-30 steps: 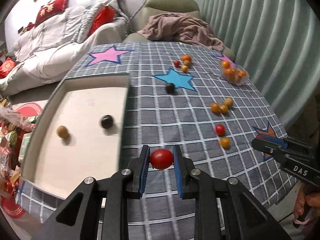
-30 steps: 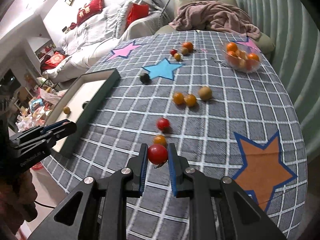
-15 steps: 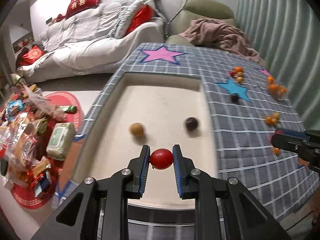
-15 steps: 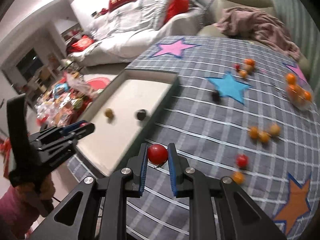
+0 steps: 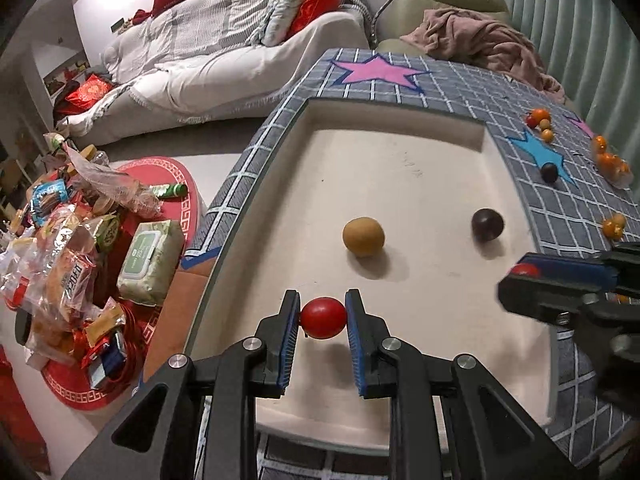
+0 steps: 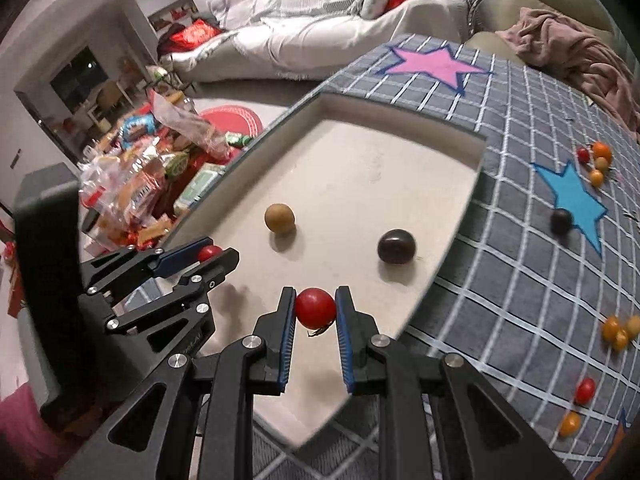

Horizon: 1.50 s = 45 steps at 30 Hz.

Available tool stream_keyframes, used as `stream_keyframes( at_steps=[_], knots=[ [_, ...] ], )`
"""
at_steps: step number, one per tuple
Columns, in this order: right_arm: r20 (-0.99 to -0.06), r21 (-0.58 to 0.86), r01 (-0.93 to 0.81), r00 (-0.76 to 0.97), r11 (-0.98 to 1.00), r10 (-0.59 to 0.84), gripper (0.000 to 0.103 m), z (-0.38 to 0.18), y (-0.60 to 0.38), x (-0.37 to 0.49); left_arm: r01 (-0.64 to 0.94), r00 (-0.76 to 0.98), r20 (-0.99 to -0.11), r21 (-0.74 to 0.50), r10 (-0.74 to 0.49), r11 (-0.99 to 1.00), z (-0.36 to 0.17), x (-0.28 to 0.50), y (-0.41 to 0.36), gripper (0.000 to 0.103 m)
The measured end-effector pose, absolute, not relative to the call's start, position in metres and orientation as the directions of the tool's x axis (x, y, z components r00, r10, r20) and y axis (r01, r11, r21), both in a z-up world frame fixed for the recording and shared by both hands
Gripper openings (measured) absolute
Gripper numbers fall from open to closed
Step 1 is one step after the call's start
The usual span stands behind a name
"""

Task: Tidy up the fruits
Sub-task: 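Carry both red tomatoes over the white tray and open both tools, then move both tools back toward the dark plum and brown fruit on the cloth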

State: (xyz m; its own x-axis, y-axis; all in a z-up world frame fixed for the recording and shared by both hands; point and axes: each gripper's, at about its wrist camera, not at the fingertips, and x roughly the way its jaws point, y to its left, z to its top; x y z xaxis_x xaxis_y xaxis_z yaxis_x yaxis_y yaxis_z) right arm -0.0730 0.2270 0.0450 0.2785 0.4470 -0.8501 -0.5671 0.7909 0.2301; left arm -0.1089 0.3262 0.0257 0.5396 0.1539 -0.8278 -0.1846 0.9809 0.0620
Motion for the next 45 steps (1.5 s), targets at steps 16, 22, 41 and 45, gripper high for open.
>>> stream_keyframes(
  at_steps=[16,22,41,45],
  knots=[
    [-0.898,0.146,-0.583,0.262,0.799,0.355,0.045,0.014,0.246,-0.066,-0.190,0.517,-0.838,0.088,0.175,0.978,0.013,-0.105,0.328,0.035],
    [-0.876,0.194,-0.566,0.269,0.801,0.401,0.065,0.026,0.235,-0.066,-0.251,0.523,-0.834,0.043,0.173,0.967,0.016,-0.112,0.344,0.077],
    [-0.809,0.244,-0.482,0.377,0.841,0.451,0.103,0.071,0.165,-0.084,-0.189,0.563,-0.816,0.024,0.129,0.982,0.046,-0.137,0.304,0.077],
    [-0.813,0.258,-0.444,0.381,0.858,0.441,0.103,0.066,0.137,-0.088,-0.149,0.562,-0.819,0.034,0.113,0.988,0.047,-0.140,0.283,0.077]
  ],
)
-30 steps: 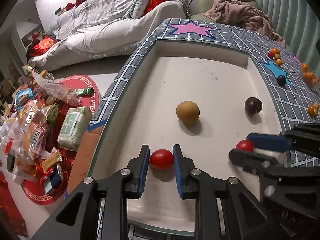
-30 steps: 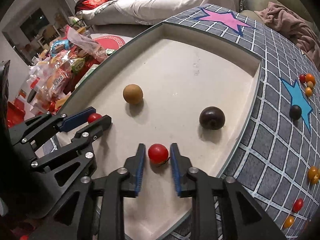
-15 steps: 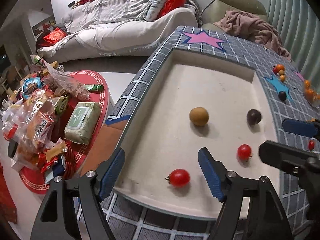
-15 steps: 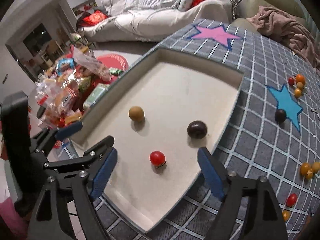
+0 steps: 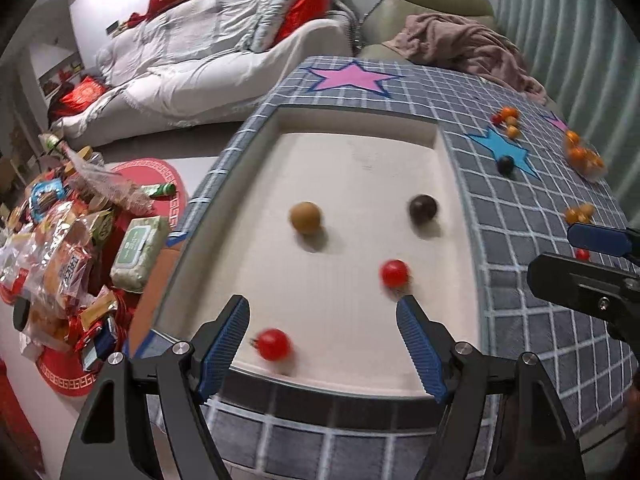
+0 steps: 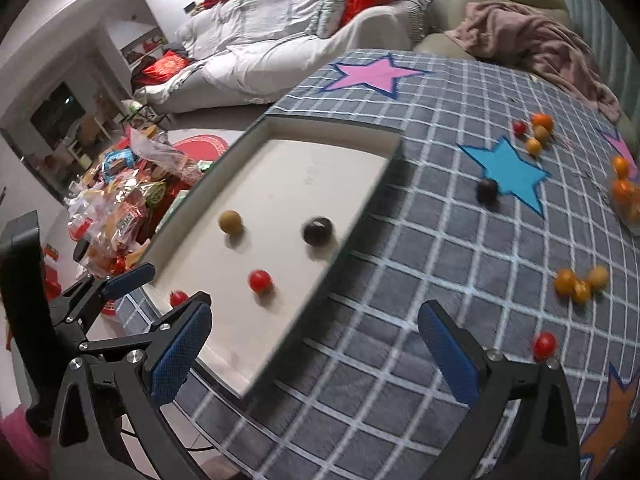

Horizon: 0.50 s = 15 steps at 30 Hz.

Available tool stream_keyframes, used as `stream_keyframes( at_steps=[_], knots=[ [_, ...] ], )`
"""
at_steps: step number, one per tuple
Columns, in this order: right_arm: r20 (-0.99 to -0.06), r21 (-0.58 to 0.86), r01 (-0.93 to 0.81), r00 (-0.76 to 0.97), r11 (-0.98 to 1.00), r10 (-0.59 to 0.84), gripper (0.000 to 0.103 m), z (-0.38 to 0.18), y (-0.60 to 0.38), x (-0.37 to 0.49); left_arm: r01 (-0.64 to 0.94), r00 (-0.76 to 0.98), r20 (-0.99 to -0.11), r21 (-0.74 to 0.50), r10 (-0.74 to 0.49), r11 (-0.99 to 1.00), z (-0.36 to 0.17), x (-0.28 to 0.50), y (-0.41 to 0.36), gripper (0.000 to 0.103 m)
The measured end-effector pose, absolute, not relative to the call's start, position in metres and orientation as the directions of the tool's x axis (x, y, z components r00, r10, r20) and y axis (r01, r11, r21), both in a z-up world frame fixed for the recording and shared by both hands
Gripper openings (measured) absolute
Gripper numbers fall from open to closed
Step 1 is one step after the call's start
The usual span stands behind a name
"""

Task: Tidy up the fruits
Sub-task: 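Move both tools back toward the dark plum and brown fruit on the cloth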

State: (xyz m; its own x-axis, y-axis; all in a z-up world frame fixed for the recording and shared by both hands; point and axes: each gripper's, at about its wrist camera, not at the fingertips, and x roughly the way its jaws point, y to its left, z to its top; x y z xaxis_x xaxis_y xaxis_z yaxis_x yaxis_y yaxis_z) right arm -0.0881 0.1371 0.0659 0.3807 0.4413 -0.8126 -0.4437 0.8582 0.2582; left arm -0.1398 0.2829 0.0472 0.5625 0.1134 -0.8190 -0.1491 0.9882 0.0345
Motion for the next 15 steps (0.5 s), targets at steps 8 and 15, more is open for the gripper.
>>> stream_keyframes(
  at_steps=[8,15],
  knots=[
    [-0.840,0.237,-0.344,0.397,0.908,0.370,0.103,0.047,0.071,-0.098,-0.047,0.573,-0.817,0.048,0.067,0.998,0.055,-0.143,0.233,0.077],
    [-0.856,0.205,-0.193,0.439,0.959,0.272,0.103,0.034,-0.008,-0.097,0.054,0.556,-0.831,0.059,0.019,0.997,0.050,-0.135,0.179,0.077]
  ],
)
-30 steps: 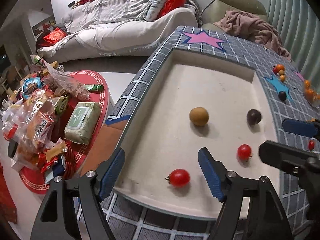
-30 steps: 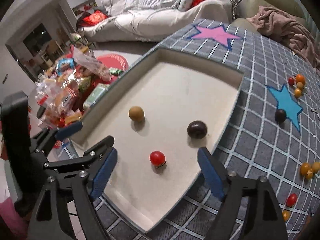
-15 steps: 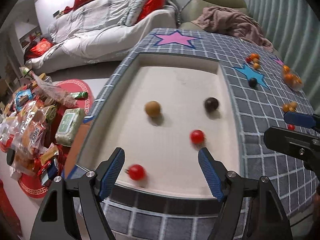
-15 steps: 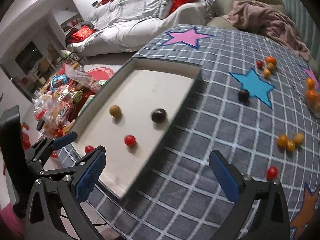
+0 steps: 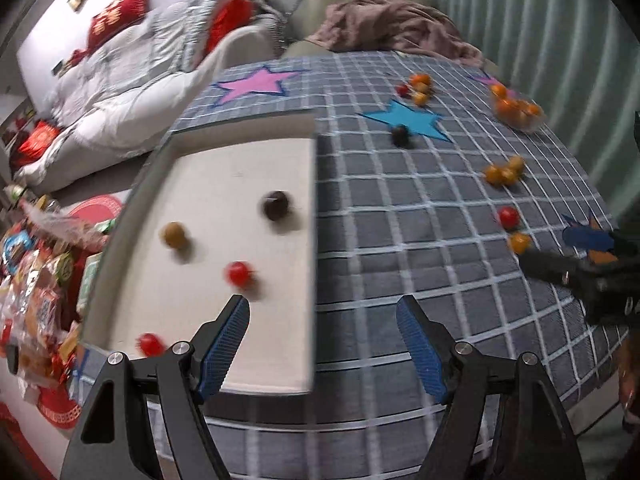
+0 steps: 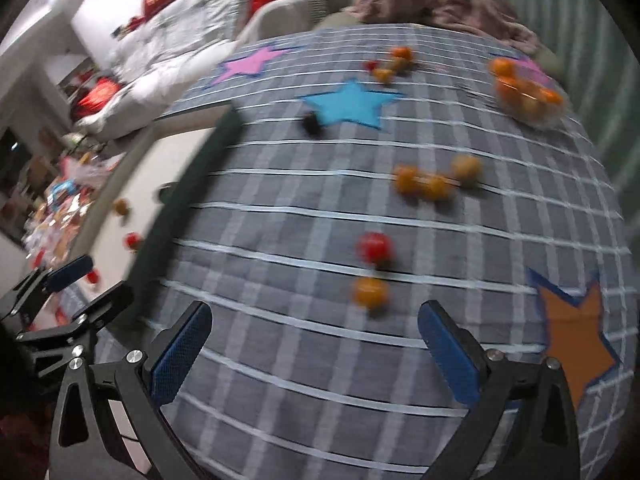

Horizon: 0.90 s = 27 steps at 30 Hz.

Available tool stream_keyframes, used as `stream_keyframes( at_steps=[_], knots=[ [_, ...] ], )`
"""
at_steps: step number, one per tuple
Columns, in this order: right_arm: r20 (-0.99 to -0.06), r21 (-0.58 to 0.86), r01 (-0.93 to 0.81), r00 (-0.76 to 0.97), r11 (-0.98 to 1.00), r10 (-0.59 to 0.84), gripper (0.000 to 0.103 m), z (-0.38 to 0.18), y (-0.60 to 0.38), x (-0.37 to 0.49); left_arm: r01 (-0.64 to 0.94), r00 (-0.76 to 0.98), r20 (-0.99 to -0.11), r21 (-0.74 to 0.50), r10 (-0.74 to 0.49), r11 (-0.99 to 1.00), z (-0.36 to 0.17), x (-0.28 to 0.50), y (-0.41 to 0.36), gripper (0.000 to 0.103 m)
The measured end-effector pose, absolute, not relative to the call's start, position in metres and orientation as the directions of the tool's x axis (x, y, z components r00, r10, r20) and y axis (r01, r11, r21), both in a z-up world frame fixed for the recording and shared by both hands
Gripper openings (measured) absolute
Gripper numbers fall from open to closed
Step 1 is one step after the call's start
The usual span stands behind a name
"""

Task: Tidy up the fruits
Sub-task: 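Move both tools back toward the dark plum and brown fruit on the cloth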

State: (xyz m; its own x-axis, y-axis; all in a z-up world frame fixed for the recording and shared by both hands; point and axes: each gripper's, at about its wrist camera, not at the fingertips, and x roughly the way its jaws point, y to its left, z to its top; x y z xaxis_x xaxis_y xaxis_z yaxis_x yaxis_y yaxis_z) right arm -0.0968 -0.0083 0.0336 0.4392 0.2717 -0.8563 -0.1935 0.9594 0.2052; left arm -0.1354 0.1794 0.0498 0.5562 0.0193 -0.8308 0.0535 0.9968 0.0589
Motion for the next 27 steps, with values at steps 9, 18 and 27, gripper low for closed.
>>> stream_keyframes(
  at_steps=[9,18,27],
  knots=[
    [-0.861,0.192,-0.035,0.473,0.981,0.185,0.103,0.020,-0.083,-0.084,0.112,0.517,-0.856,0.073,0.005,0.991,0.038,-0.105,0.131,0.077],
    [-0.845,0.087,-0.044,0.526,0.995,0.097,0.103,0.015,-0.091,-0.044,0.066,0.520,-0.853,0.075,0.030,0.995,0.043,-0.033,0.122,0.077],
    [-0.825,0.040,-0.079,0.560,0.996,0.078,0.090,0.005,-0.084,-0.016,0.087,0.517,-0.856,0.081,0.024,0.993,0.025,0.024,0.104,0.077]
  ],
)
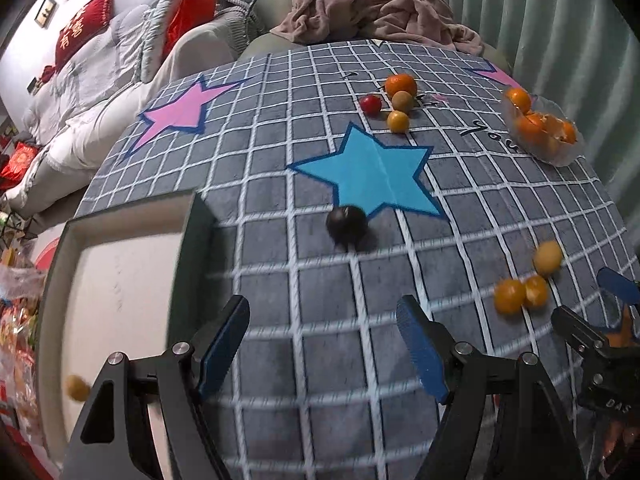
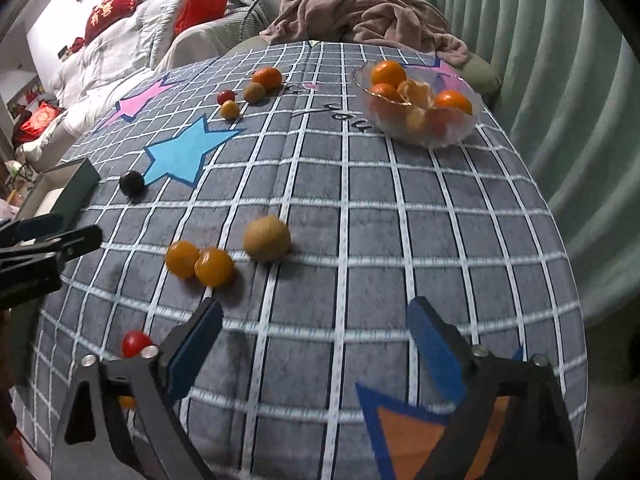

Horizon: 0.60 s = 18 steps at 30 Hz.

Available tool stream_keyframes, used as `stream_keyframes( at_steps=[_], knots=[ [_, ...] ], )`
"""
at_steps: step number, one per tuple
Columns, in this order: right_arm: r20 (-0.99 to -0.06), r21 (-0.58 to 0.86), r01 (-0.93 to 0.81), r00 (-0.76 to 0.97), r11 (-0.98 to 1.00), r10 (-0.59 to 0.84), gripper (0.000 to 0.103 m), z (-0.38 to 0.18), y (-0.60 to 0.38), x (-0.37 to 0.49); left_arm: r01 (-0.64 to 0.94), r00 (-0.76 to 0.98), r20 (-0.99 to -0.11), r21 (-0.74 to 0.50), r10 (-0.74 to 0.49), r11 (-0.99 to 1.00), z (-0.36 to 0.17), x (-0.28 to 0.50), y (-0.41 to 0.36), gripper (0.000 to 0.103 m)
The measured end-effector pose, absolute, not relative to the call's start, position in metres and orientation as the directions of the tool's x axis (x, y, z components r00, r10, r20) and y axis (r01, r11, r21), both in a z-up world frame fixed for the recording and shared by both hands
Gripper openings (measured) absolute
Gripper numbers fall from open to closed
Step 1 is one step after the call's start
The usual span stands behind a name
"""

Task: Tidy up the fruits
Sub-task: 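Move both tools back toward the dark plum and brown fruit on the cloth, then grasp the dark plum with the left tool while the right tool grasps the brown fruit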

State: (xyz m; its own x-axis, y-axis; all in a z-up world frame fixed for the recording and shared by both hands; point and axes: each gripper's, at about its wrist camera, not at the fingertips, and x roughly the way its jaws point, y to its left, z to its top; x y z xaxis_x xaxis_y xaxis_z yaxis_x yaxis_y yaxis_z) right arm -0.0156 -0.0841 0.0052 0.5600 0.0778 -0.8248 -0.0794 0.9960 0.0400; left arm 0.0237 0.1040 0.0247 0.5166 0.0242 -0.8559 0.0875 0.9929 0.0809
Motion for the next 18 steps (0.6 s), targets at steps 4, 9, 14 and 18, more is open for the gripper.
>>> stream_keyframes(
  at_steps=[4,9,14,18],
  knots=[
    [-0.816,0.044,-0.102,0.571,0.994,0.094,0.088,0.003,-0.083,-0.007,0.092,0.516,-0.856,0.082,0.023,0.992,0.014,0.040,0.100,0.077],
    [-0.798,0.062,-0.115,0.591,0.991,0.118,0.087,0.006,-0.081,0.004,0.093,0.537,-0.843,0.087,0.024,0.992,0.009,0.058,0.097,0.077],
    [-0.792,0.099,-0.132,0.589,0.986,0.159,0.065,0.008,-0.079,0.016,0.083,0.548,-0.836,0.066,0.010,0.994,0.009,0.069,0.098,0.077],
    [-0.794,0.109,-0.157,0.581,0.982,0.181,0.054,0.005,-0.076,0.016,0.086,0.557,-0.830,0.041,-0.014,0.995,0.007,0.070,0.100,0.075]
  ],
)
